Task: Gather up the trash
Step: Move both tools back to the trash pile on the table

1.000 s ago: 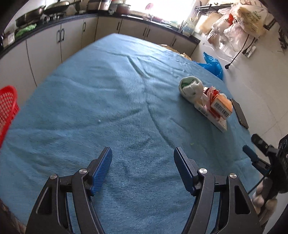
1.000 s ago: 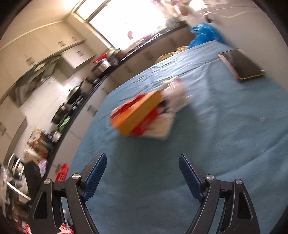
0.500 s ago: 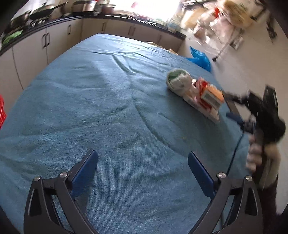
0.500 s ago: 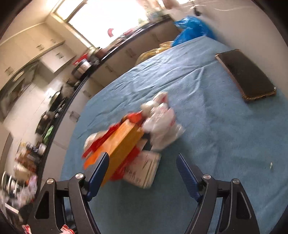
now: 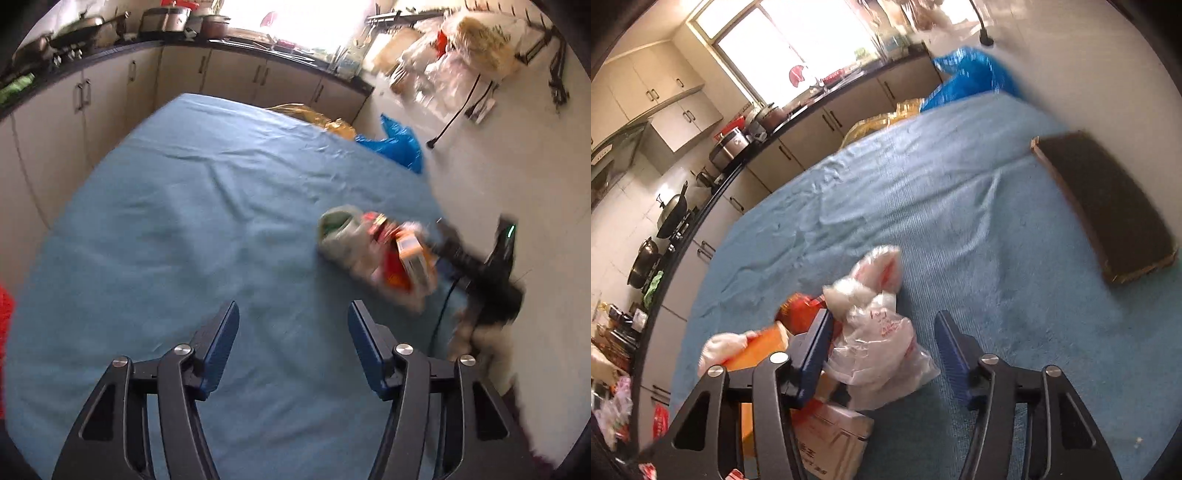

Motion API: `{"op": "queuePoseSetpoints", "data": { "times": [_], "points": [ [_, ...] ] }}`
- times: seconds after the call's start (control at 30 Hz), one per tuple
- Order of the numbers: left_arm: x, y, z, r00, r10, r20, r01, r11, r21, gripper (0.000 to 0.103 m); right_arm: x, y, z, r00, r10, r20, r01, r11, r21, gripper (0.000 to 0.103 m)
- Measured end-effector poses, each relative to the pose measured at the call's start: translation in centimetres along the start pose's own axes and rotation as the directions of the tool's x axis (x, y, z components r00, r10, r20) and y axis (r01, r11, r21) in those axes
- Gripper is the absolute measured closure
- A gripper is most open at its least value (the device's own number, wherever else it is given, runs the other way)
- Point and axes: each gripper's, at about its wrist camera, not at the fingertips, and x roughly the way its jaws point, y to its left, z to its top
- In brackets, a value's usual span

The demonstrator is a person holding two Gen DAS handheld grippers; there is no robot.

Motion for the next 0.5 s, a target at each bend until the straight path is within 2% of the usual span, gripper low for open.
{"op": "queuePoseSetpoints", "data": {
  "times": [0.27,0.4,0.5],
  "points": [
    [6.7,-2.7,4.7,0.996,-0.088,-0.021,0.087,0.995,-0.049,0.035,0.0,-1.7,0.0,0.998,0.06,0.006,-0.06,0.997,0.052,0.053],
    [9.4,-4.6,6.5,0.998,-0.054,-0.02,0.054,0.998,0.01,0.033,0.0,-1.7,-0.1,0.998,0.061,0.012,-0.062,0.997,0.044,0.053],
    [11.2,-5.6,6.7,0.998,-0.033,-0.055,0.035,0.999,0.041,0.033,0.1,-1.7,-0.1,0.998,0.063,0.017,-0.064,0.997,0.043,0.052]
  ]
}}
